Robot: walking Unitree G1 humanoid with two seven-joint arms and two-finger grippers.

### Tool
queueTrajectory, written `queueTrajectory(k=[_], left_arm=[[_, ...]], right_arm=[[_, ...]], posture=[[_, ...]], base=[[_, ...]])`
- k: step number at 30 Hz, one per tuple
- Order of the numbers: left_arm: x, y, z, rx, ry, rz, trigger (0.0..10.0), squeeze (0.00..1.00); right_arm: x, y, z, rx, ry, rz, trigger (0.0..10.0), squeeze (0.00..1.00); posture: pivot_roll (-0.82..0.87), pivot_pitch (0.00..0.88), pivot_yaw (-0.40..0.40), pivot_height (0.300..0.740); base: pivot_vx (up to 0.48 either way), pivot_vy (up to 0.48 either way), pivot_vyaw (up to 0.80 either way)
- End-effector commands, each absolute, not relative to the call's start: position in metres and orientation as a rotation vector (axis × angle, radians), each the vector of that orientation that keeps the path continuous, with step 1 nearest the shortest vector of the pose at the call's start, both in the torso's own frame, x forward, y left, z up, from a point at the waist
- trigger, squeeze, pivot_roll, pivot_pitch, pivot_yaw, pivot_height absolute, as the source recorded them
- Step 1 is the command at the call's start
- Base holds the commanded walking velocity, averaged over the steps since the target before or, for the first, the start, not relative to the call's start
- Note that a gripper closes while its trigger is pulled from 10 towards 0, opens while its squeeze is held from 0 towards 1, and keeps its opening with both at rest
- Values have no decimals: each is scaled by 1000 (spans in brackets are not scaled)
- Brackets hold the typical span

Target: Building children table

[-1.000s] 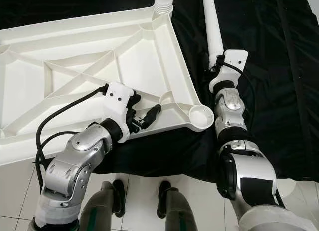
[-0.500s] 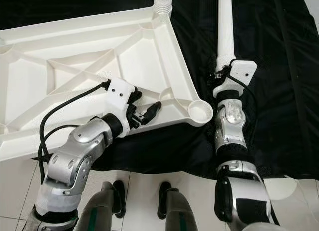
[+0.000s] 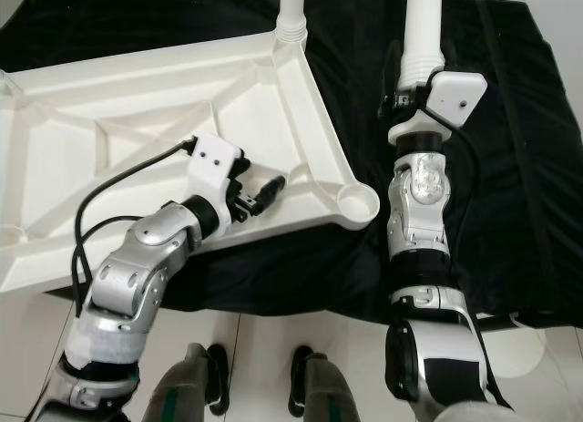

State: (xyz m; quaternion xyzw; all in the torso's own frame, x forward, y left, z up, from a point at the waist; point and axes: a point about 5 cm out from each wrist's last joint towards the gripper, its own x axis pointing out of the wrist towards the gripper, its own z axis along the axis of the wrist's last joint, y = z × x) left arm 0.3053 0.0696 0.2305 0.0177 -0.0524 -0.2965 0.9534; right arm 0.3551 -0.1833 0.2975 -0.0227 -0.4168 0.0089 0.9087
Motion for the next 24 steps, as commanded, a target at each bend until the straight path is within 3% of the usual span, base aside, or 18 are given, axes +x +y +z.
queueTrajectory(k=[1, 2, 3, 10, 12, 24], left_arm=[[307, 74, 235, -5, -137, -651, 10000, 298], [307, 74, 235, -5, -137, -651, 10000, 298], [310, 83, 247, -46, -189, -660, 10000, 1000], [311, 92, 266, -48, -263, -671, 10000, 1000], [308, 93, 274, -72, -284, -722, 10000, 0], [298, 90, 277, -185, -242, -925, 10000, 0]], right_arm=[[352, -177, 310, -68, -913, 49, 10000, 0], [352, -177, 310, -68, -913, 49, 10000, 0], [350, -171, 319, -82, -944, 75, 10000, 0], [346, -160, 331, -116, -994, 123, 10000, 0], [344, -152, 339, -141, -1026, 170, 10000, 0], [341, -138, 341, -205, -1043, 274, 10000, 0]], posture=[[146, 98, 7, 740], [146, 98, 7, 740], [146, 97, 7, 740], [150, 84, -1, 740], [153, 74, -9, 740], [158, 66, -32, 740]], base=[[0, 0, 0], [0, 0, 0], [0, 0, 0], [0, 0, 0], [0, 0, 0], [0, 0, 0]])
